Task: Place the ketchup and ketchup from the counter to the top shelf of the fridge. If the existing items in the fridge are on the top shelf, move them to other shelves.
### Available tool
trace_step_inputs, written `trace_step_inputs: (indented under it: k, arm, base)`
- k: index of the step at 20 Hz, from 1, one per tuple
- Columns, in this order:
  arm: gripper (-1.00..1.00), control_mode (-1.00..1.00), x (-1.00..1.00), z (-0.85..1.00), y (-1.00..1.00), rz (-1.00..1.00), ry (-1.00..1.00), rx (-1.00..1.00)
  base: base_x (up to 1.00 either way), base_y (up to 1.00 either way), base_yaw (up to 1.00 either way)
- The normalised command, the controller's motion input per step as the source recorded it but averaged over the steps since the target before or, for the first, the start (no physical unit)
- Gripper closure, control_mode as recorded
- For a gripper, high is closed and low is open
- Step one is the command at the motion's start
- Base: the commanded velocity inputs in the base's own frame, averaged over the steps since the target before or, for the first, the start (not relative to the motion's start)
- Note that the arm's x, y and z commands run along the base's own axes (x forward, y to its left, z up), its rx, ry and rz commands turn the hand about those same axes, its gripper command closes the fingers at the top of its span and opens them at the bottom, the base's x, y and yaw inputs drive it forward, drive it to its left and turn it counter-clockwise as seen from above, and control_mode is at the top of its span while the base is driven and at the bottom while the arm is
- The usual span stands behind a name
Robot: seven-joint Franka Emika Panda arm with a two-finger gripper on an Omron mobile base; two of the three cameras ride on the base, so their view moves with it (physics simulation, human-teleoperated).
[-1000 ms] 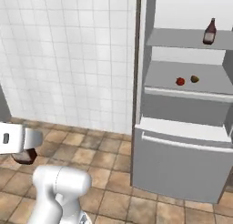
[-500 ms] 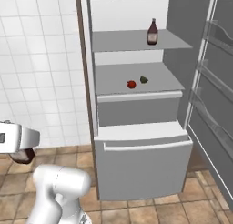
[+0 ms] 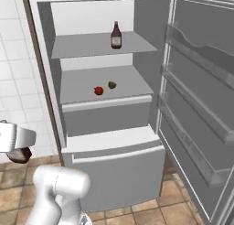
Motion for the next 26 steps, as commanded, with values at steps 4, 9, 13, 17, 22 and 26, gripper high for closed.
trace_step_inputs:
  k: [4,9,13,17,22,26]
  arm:
    - [1.00,1.00,0.00,0.00,0.00,0.00,0.00,0.00]
    - [1.00,1.00,0.00,0.00,0.00,0.00,0.00,0.00]
    - [1.00,1.00,0.00,0.00,0.00,0.00,0.00,0.00]
    - [1.00,1.00,0.00,0.00,0.00,0.00,0.00,0.00]
    - [1.00,1.00,0.00,0.00,0.00,0.00,0.00,0.00]
    - [1.00,-1.00,0.08,0.18,0.00,0.01,-0.02,0.00]
  base:
    - [0.38,-0.60,-0.04]
    - [0.66,-0.17,0.00]
    - [0.66,0.00,0.00]
    - [0.59,0.04,0.00]
    - [0.50,0.14,0.00]
    - [0.27,0.03,0.01]
